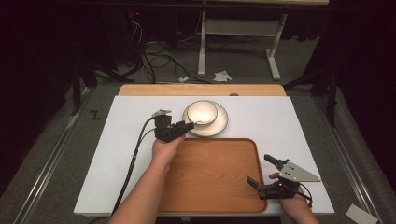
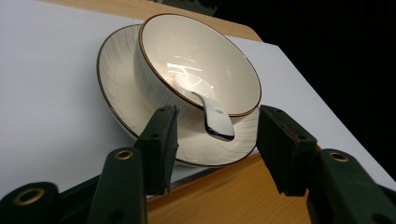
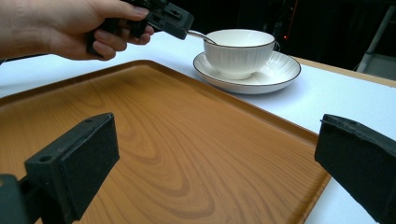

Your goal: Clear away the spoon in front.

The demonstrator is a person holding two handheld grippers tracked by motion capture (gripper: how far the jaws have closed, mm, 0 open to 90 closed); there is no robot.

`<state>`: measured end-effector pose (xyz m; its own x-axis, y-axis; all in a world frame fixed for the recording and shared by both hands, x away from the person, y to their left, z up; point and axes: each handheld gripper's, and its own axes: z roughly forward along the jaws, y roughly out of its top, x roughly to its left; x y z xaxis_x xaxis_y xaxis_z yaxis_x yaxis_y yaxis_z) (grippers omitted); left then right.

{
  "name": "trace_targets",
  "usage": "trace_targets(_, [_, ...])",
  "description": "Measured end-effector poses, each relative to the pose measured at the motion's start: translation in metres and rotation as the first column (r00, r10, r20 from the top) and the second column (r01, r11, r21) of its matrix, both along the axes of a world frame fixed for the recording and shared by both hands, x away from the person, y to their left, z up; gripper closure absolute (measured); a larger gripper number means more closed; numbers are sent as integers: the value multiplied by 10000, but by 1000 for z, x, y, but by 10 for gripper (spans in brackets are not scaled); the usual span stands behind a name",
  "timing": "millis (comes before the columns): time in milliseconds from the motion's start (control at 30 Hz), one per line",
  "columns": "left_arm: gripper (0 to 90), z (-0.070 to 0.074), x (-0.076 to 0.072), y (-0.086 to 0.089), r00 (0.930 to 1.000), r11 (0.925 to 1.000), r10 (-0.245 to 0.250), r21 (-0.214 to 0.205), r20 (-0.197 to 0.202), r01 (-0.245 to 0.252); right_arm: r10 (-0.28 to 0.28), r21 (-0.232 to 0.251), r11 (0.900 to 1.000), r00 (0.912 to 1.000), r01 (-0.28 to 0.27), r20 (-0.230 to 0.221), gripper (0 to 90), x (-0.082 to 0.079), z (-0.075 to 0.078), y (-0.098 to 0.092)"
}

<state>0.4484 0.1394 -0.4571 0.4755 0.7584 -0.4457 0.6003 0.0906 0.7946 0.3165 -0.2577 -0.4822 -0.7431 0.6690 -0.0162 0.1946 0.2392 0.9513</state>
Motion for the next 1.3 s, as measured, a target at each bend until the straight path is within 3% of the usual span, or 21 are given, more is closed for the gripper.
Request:
trace_targets(467, [566,-20,12,-6,9965,9986,168,-482,-817,-208,65,24,10000,10000,-65,-74,9,1,-1,0])
trace_targets(667, [622,-23,14,-9,9946,9957,179,-885,-1018,-270,79,75,9999,9999,-78,-94,9,1,-1,-1])
trace_targets(833, [720,-25,16,-12,9928,9941,229,-1024,-1177,-350,98,45,9999,9999,-97,-96,9,1,-1,-1])
trace_targets(1033, [774,-27,19,-12,9907,9871,292,-1523,-1332,-496,76,51,10000,9999,-75,-92,9,1,-1,-1])
trace_targets(1300, [832,-29,21,-14,9886,9845,350,-1648,-1463,-593,36,51,10000,9999,-35,-110,9,1,-1,-1])
